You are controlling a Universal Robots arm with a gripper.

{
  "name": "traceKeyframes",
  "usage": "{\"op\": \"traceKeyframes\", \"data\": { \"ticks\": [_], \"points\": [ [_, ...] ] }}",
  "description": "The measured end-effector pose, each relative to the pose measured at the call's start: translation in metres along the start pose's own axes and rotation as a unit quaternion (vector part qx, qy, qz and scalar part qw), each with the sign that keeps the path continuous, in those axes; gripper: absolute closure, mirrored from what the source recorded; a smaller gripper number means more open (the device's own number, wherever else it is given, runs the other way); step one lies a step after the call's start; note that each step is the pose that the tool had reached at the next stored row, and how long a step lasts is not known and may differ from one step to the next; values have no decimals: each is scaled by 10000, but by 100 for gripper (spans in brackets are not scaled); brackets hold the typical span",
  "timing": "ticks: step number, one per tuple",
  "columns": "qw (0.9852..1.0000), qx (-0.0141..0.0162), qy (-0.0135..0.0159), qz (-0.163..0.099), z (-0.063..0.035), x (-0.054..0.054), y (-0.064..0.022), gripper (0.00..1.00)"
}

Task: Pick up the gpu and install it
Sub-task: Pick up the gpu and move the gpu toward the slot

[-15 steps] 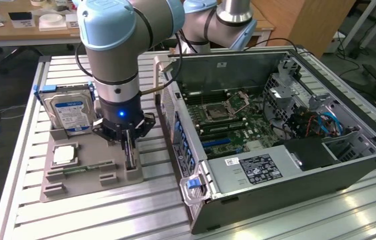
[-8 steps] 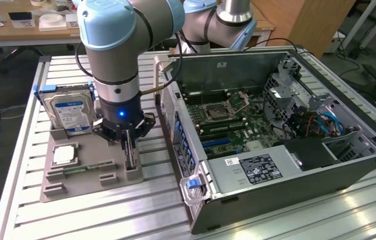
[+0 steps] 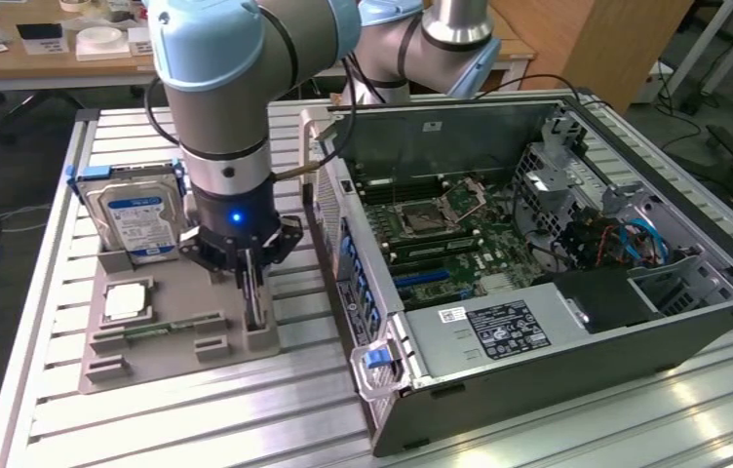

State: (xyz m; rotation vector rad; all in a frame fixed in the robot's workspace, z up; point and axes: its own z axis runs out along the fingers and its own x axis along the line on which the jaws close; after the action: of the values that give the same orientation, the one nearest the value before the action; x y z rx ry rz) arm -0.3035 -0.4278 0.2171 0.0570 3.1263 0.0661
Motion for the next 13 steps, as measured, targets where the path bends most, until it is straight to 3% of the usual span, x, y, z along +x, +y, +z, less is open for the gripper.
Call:
{"op": "traceKeyframes", "data": {
  "ticks": [5,13],
  "points": [
    [10000,-20,0,0,-135,0,6,72],
    [10000,-51,2,0,-441,4,18,72]
  ]
}}
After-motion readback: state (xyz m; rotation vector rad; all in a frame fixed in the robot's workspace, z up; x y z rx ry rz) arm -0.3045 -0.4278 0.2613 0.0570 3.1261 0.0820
